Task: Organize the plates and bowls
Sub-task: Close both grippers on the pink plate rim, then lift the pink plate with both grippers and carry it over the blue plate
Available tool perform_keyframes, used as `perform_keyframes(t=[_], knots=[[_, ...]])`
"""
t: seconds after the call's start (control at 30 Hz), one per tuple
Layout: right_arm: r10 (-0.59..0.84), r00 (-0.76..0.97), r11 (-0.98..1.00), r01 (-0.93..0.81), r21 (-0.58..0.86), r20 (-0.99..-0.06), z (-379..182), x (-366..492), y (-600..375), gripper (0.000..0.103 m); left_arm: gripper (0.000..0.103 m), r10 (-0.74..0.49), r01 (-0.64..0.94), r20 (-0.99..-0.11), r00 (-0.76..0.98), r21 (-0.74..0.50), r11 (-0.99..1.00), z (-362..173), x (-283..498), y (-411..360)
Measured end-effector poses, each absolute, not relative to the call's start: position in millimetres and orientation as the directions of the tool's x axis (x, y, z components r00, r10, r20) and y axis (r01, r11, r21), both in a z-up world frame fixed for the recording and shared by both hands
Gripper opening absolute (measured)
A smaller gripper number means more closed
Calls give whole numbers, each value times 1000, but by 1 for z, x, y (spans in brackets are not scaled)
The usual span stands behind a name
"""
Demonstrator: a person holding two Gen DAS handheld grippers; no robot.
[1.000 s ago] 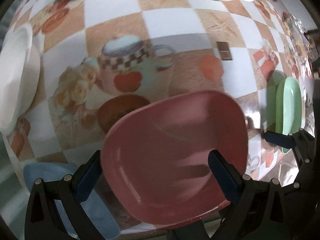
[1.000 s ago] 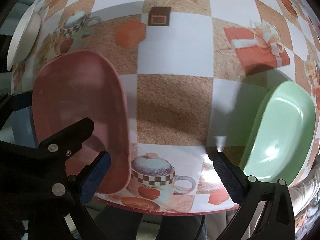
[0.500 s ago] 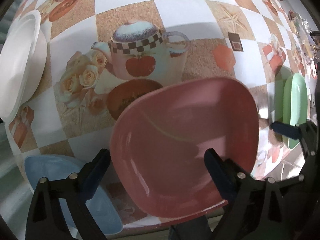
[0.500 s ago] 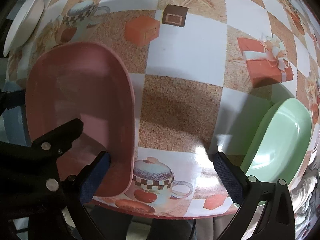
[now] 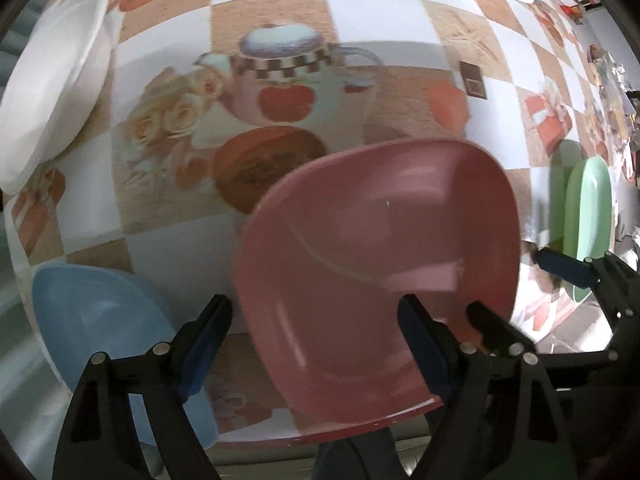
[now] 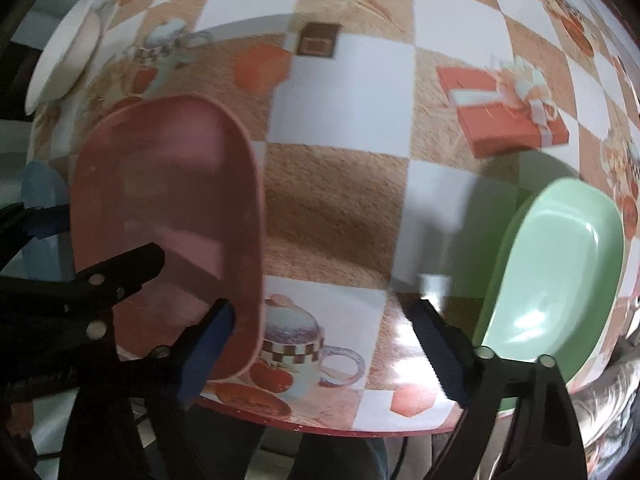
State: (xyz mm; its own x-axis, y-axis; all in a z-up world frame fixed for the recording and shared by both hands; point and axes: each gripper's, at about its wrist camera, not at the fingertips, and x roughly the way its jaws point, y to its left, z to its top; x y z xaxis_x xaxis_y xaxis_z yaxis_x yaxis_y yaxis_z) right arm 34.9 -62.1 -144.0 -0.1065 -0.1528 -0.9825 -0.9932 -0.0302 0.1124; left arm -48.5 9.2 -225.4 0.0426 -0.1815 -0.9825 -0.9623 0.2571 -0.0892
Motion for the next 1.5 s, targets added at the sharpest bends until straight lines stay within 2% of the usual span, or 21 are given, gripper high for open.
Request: perform_keyframes(t=[0.07, 0.13, 0.23, 0.4, 0.63, 0.7, 0.73, 0.77, 0.83, 0.87, 0.93, 1.03, 1.07, 1.5], knots=[[-149, -134, -12, -991, 137, -980, -141, 38, -61, 76, 86, -181, -964, -983, 41, -86, 251, -226, -55, 10], [-145, -184, 54, -983, 178, -972, -140, 49, -60, 74, 86, -179, -965, -983, 42, -87, 249, -224, -57, 9], [-136, -221, 100, -973, 209, -966, -139, 59, -56, 74, 86, -179, -959, -984, 16, -66, 276, -230, -54, 1], [-126, -182, 33, -983, 179, -975, -136, 39, -43, 74, 86, -146, -948, -989, -32, -17, 317, -240, -34, -21], [-143, -200, 66, -979, 192, -969, -138, 38, -18, 74, 86, -138, -959, -990, -14, -26, 282, -242, -47, -20], [-150, -205, 68, -978, 196, -967, -141, 48, -25, 70, 84, -134, -959, -991, -11, -27, 282, -242, -48, -22], [-149, -200, 59, -979, 193, -968, -139, 47, -25, 59, 81, -133, -958, -991, -8, -30, 284, -240, -46, -22], [-149, -209, 52, -978, 204, -966, -136, 45, -23, 41, 78, -132, -957, -991, -6, -33, 290, -237, -45, -23], [-185, -302, 78, -953, 293, -935, -144, 34, -30, 13, 63, -124, -949, -992, 2, -41, 313, -221, -38, -27], [-194, -311, 85, -950, 300, -930, -147, 31, -31, 10, 62, -120, -946, -993, -8, -31, 324, -219, -33, -28], [-189, -285, 70, -958, 277, -940, -145, 27, -31, 10, 60, -131, -950, -991, 0, -41, 309, -220, -36, -32], [-206, -295, 97, -955, 280, -933, -146, 28, -33, 10, 40, -145, -958, -989, 12, -53, 281, -221, -44, -36], [-206, -291, 98, -956, 277, -934, -145, 28, -35, 10, 38, -156, -960, -988, 18, -61, 274, -222, -47, -39], [-207, -297, 103, -954, 281, -932, -118, 24, -55, 10, 36, -103, -950, -994, 37, -67, 304, -192, -53, -60]])
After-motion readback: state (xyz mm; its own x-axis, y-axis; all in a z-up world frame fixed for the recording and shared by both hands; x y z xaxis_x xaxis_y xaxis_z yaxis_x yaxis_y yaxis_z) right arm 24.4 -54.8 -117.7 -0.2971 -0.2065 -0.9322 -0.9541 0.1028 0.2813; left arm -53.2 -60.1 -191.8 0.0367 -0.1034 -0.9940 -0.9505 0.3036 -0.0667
